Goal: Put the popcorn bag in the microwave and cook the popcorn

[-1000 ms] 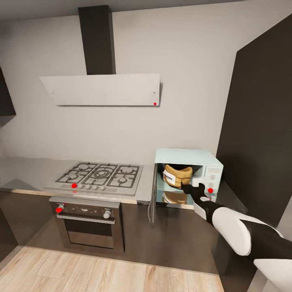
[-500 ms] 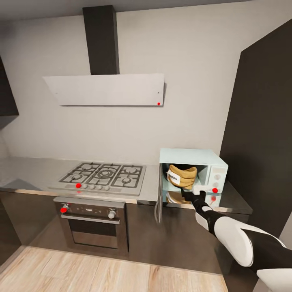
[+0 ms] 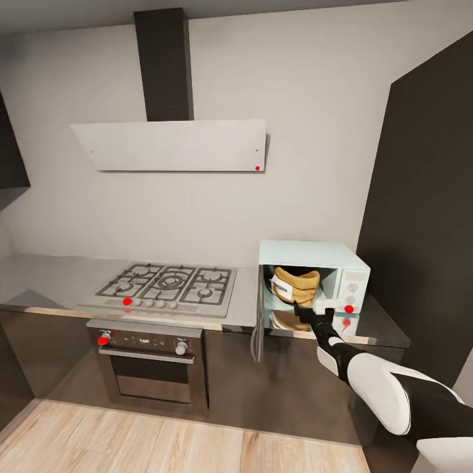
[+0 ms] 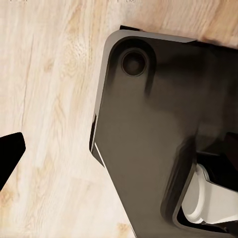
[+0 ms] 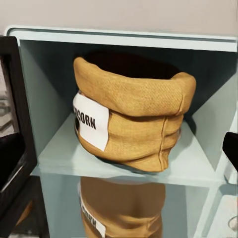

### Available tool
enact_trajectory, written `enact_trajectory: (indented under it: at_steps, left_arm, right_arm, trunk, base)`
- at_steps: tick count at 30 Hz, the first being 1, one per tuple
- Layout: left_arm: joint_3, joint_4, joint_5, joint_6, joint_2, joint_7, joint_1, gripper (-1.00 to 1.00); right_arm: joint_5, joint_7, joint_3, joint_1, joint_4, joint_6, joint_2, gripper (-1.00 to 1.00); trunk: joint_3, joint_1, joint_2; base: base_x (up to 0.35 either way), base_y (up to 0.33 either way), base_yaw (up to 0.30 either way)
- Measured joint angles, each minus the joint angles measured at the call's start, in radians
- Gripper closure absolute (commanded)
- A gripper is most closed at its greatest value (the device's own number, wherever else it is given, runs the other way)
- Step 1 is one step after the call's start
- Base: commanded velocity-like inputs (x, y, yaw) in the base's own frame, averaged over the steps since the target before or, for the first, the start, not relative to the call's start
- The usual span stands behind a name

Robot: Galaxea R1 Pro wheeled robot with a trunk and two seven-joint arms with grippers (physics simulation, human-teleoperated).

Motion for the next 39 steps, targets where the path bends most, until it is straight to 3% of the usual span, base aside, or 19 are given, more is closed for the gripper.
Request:
enact_trajectory:
  at_steps: [4,15,23,30,39]
  left_arm:
    - [0.0,0.0,0.0,0.0,0.0,0.0,0.0,-1.0]
    - [0.0,0.0,0.0,0.0,0.0,0.0,0.0,-1.0]
    - [0.0,0.0,0.0,0.0,0.0,0.0,0.0,-1.0]
    - [-0.001,0.0,0.0,0.0,0.0,0.0,0.0,-1.0]
    - [0.0,0.0,0.0,0.0,0.0,0.0,0.0,-1.0]
  right_arm:
    - [0.0,-0.003,0.0,0.003,0.0,-0.041,0.0,-1.0]
    - [-0.004,-0.003,-0.003,0.008,0.001,-0.047,0.0,-1.0]
    - [-0.005,-0.003,-0.005,0.088,0.001,-0.048,-0.001,-1.0]
    - [-0.005,-0.003,-0.005,0.118,0.001,-0.048,-0.002,-1.0]
    - [-0.007,-0.002,-0.007,0.12,0.0,-0.05,-0.028,-1.0]
  trunk:
    - [0.0,0.0,0.0]
    - [0.0,0.0,0.0]
    - [0.0,0.0,0.0]
    - [0.0,0.0,0.0]
    - [0.0,0.0,0.0]
  base:
    - [0.265,0.115,0.0]
    - [0.075,0.03,0.0]
    - [0.0,0.0,0.0]
    - [0.172,0.0,0.0]
    - [0.238,0.0,0.0]
